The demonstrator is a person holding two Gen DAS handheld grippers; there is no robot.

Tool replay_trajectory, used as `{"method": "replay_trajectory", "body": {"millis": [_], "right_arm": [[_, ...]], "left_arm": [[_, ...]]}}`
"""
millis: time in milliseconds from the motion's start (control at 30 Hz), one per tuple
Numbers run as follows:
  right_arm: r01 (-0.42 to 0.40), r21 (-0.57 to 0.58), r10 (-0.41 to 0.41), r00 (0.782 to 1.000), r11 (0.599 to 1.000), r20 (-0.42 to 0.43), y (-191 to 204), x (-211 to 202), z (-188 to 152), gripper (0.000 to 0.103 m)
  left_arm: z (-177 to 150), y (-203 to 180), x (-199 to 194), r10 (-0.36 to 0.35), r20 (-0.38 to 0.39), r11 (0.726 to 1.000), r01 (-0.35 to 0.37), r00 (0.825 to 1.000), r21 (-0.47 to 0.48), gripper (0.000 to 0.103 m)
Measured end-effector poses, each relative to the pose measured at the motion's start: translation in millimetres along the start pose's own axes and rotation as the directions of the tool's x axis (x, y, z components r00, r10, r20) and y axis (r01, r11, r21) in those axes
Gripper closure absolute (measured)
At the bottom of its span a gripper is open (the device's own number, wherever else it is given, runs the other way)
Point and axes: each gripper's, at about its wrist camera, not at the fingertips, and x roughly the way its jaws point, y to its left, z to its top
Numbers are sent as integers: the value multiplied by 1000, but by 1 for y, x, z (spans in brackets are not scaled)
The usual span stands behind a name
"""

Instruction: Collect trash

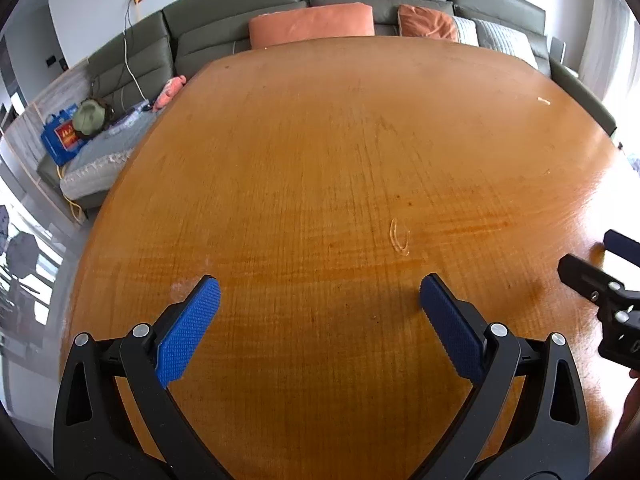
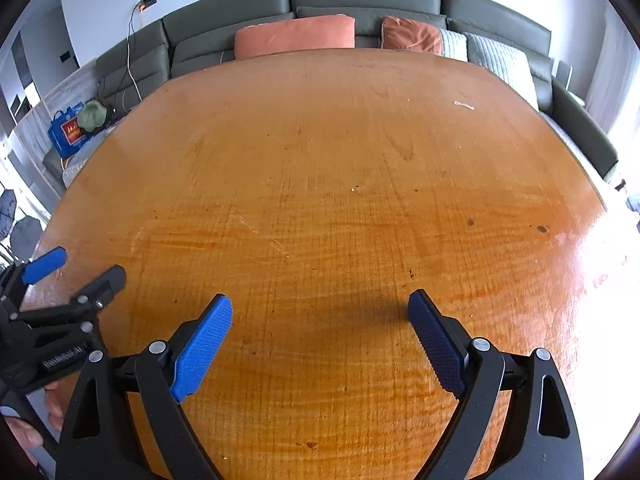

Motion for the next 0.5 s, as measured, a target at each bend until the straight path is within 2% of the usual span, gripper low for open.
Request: {"method": "replay_trajectory", "body": {"millis": [133, 267, 500], "right_arm": [[22, -26, -21, 1000, 999, 10, 4, 2, -6, 3], [23, -24, -23, 1000, 999, 10, 3, 2, -6, 3], [24, -24, -24, 1000, 999, 10, 4, 1, -6, 3]], "left_arm": [[0, 4, 2, -28, -15, 999, 28, 999, -20, 6], [-3, 13, 5, -68, -29, 996, 66, 997, -61, 6], [-3, 14, 4, -64, -29, 996, 63, 997, -64, 6]]}}
